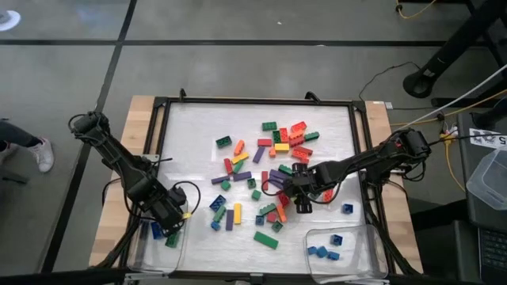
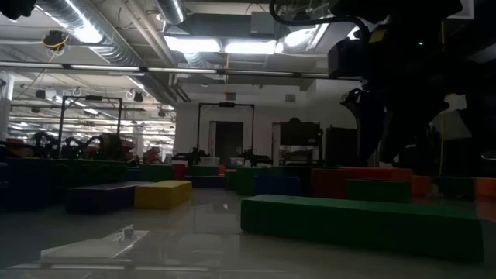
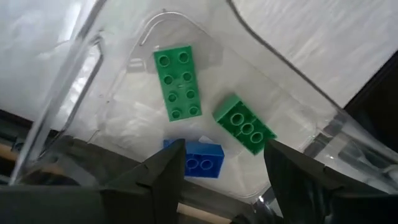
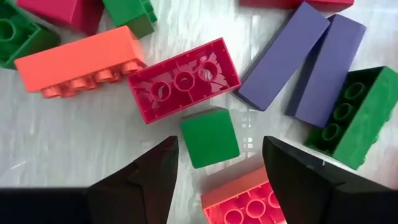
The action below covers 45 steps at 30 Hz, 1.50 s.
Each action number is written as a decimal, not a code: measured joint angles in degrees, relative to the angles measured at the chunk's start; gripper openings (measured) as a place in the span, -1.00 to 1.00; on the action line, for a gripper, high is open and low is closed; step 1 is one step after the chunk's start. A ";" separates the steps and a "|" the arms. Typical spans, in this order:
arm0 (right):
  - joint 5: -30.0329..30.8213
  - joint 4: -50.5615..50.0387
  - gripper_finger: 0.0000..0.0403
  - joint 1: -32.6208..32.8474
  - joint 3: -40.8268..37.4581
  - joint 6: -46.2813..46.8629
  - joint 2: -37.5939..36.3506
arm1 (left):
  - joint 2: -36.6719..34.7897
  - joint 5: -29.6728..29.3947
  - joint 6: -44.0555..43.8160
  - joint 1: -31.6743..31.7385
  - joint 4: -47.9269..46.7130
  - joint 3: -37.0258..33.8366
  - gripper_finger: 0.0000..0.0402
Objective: Sort blocks by size
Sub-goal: Put the small green block into the right transparent bin
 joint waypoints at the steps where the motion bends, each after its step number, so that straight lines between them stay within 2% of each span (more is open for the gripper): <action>1: -0.21 -0.01 0.15 -0.34 0.00 -0.02 0.00 | 0.00 0.00 0.23 0.00 0.40 0.00 0.03; 6: -1.09 0.15 0.15 -1.83 0.00 -0.44 0.52 | 0.00 -0.02 1.91 0.02 1.12 0.00 0.03; 11: -5.83 1.04 0.15 -2.84 0.31 -0.54 3.27 | -0.02 -0.04 3.53 0.02 1.67 0.00 0.03; 16: -6.89 4.18 0.15 -2.64 0.31 -1.32 5.04 | -0.02 -0.23 5.31 0.02 1.87 0.00 -0.02; 29: -6.10 4.15 -0.08 -2.64 -0.04 -1.47 2.16 | -0.02 -1.36 5.82 0.02 1.84 0.00 -0.09; 39: -6.41 3.95 -0.09 -2.64 0.25 -1.45 1.79 | -0.02 -1.40 4.47 0.02 1.84 0.00 -0.09; 45: -10.36 4.53 -0.09 -2.62 -0.07 -1.43 1.79 | -0.07 -1.38 4.43 0.02 1.86 0.00 -0.09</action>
